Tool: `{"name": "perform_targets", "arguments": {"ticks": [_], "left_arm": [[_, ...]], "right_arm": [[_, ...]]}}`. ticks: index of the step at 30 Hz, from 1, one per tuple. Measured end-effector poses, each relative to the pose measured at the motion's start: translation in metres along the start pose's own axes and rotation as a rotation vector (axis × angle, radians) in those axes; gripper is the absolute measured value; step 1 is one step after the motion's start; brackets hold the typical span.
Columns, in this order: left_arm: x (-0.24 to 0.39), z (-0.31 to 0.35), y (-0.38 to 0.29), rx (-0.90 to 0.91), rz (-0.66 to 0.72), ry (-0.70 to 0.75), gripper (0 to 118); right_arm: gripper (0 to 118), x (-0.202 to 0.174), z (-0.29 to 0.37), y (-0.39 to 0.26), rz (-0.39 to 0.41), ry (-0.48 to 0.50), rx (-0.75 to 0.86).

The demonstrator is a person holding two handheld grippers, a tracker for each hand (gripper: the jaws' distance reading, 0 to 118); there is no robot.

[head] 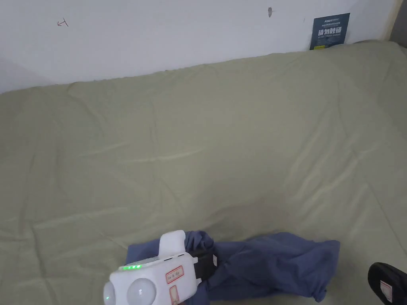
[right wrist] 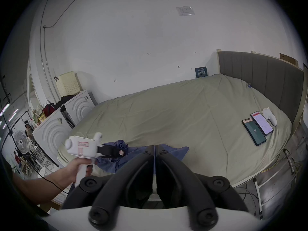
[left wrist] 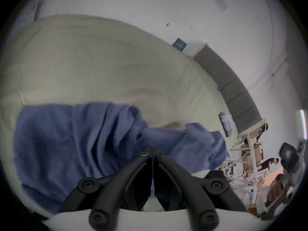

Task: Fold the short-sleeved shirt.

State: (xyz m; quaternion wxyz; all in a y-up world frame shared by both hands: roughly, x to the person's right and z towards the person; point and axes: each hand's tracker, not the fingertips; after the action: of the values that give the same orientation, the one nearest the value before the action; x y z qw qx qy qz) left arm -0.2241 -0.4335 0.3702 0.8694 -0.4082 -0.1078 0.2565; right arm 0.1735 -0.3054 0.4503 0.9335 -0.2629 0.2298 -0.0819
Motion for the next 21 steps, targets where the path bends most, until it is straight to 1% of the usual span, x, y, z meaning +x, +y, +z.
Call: {"name": "perform_targets", "arguments": {"ticks": [4,6,7,9,13,14,15,16,17,18,19,21], "left_arm": [[0.006,0.085,0.003,0.15,-0.092,0.057,1],[0.003,0.126,0.0,0.259,-0.128,0.146,0],[-0.004,0.14,0.003,0.293,-0.142,0.165,0],[-0.018,0.156,0.006,0.267,-0.085,0.165,0],[-0.044,0.163,0.009,0.272,-0.005,0.134,1],[-0.052,0.164,0.01,0.285,0.018,0.106,9],[-0.061,0.163,0.013,0.286,0.051,0.089,27],[-0.073,0.165,0.016,0.297,0.097,0.07,58],[-0.085,0.165,0.018,0.303,0.14,0.05,101],[-0.101,0.162,0.022,0.289,0.193,0.028,118],[-0.117,0.157,0.025,0.279,0.248,0.009,118],[-0.153,0.15,0.028,0.26,0.35,-0.094,118]], "right_arm": [[3,-0.007,-0.007,0.0,0.011,0.015,-0.005],[3,-0.013,-0.012,0.0,0.015,0.032,-0.014],[3,-0.016,-0.014,-0.001,0.019,0.039,-0.019],[3,-0.024,-0.02,-0.001,0.027,0.065,-0.03],[3,-0.041,-0.026,-0.002,0.045,0.095,-0.04],[3,-0.044,-0.025,-0.002,0.048,0.097,-0.04],[3,-0.046,-0.025,-0.001,0.049,0.101,-0.04],[3,-0.047,-0.023,-0.002,0.05,0.104,-0.038],[3,-0.048,-0.022,-0.002,0.052,0.105,-0.038],[3,-0.048,-0.022,-0.002,0.055,0.102,-0.041],[3,-0.048,-0.022,-0.002,0.059,0.097,-0.046],[3,-0.046,-0.023,-0.004,0.063,0.081,-0.062]]}}
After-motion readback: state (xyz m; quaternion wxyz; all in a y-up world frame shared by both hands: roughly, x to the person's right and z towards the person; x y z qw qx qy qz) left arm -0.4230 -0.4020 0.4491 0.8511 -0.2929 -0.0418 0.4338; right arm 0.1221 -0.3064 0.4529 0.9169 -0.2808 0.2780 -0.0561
